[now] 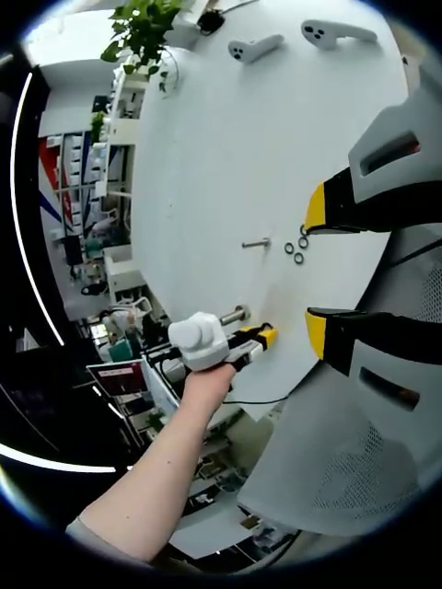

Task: Place the washer onto the threaded stud by aligning its center hole with the stud, sliding it down to the base, and recovering from edge contact or off-axis alignment until the washer reaches the visible bottom stop.

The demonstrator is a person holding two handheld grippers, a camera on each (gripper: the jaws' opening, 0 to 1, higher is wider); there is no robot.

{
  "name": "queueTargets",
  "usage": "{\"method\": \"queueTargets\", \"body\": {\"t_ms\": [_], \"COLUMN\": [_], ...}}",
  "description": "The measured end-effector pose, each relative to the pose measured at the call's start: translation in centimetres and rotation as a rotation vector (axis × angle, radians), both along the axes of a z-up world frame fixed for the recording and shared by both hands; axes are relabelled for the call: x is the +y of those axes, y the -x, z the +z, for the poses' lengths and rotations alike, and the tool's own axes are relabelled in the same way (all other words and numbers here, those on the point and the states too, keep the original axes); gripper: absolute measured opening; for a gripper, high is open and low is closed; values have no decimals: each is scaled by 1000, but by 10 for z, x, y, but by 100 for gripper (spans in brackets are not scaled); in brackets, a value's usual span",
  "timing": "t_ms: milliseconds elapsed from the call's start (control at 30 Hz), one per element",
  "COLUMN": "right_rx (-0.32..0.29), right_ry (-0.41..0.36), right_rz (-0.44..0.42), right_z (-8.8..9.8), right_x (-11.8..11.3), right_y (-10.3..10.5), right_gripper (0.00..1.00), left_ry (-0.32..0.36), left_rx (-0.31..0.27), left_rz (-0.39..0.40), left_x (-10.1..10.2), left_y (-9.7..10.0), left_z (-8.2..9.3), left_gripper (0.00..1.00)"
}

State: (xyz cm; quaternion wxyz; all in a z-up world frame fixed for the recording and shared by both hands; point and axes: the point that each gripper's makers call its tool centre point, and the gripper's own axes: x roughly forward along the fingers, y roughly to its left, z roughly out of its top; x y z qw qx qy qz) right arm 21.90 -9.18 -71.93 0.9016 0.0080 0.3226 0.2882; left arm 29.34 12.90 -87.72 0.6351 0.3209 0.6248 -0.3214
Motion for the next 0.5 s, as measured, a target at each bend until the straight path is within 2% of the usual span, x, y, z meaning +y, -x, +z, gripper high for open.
{"method": "queueTargets", "body": {"t_ms": [67, 100, 233, 333, 500], "right_rx": [-2, -5, -6, -6, -14], "right_ry": [-2, -2, -2, -3, 0], "right_rz": [-2, -1, 2, 2, 4], "right_z": [0, 1, 1, 1, 2], "right_x": [0, 0, 0, 0, 0], "right_y": [0, 0, 0, 0, -1], "right_gripper": [34, 34, 34, 34, 34], "left_ry": [18, 15, 8, 35, 69], "left_rx": [-10, -3, -18, -35, -51], "left_rz": [59, 122, 92, 129, 140], "left_x": [1, 3, 1, 4, 0], "left_y": [0, 0, 2, 0, 4], "left_z": [0, 0, 1, 0, 5], "left_gripper": [22, 21, 21, 20, 19]}}
